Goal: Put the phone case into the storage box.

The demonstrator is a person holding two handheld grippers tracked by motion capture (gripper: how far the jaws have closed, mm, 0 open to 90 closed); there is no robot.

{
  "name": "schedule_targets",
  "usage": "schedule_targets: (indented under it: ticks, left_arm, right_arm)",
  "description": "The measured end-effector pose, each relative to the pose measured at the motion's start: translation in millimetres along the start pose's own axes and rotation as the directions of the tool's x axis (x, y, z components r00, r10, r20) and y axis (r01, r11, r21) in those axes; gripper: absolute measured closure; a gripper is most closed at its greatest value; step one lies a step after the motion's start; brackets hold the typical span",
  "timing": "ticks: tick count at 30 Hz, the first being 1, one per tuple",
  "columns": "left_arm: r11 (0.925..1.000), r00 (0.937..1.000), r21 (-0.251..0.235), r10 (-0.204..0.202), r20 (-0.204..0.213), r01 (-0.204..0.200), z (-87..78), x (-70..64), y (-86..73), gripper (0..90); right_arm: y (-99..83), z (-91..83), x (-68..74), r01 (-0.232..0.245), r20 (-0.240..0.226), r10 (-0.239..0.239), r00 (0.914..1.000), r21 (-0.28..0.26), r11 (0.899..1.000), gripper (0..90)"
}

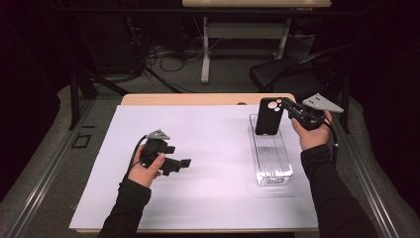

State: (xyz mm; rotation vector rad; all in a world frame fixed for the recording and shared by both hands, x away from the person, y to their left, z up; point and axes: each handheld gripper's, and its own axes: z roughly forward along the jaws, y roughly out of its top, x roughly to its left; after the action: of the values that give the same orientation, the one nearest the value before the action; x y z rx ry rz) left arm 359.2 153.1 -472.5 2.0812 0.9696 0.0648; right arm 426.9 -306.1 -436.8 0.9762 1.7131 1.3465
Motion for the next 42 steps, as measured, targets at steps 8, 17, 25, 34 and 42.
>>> schedule_targets:
  ticks: [8, 17, 25, 34, 42]
  left_arm:
    - [1.0000, 1.0000, -0.003, -0.009, -0.003, 0.009, -0.8, 2.7, -0.8, 13.8]
    - [0.9999, 0.9999, -0.003, -0.013, -0.005, 0.013, -0.5, 3.7, -1.5, 13.9]
    - [0.9998, 0.9998, -0.002, -0.018, -0.004, 0.018, 0.3, 5.6, -2.0, 14.0]
    - [0.9996, 0.9996, 0.007, -0.028, -0.007, 0.028, 2.6, 8.8, -2.9, 14.2]
    - [0.9994, 0.9994, 0.007, -0.033, -0.009, 0.033, 3.9, 9.5, -3.4, 14.3]
  right_arm:
    - [-9.9, 15.8, -5.8, -0.003, 0.016, 0.003, 0.9999, 0.001, 1.000, 84.7]
    - [-20.6, 30.1, -10.2, -0.002, 0.027, 0.002, 0.9996, 0.006, 1.000, 84.6]
    - [-27.8, 41.2, -11.0, -0.007, 0.031, 0.007, 0.9995, 0.010, 1.000, 84.6]
    - [-36.4, 52.0, -12.5, -0.017, 0.038, 0.016, 0.9991, 0.015, 1.000, 84.6]
    - [-38.7, 55.1, -15.4, -0.018, 0.045, 0.017, 0.9988, 0.005, 1.000, 84.7]
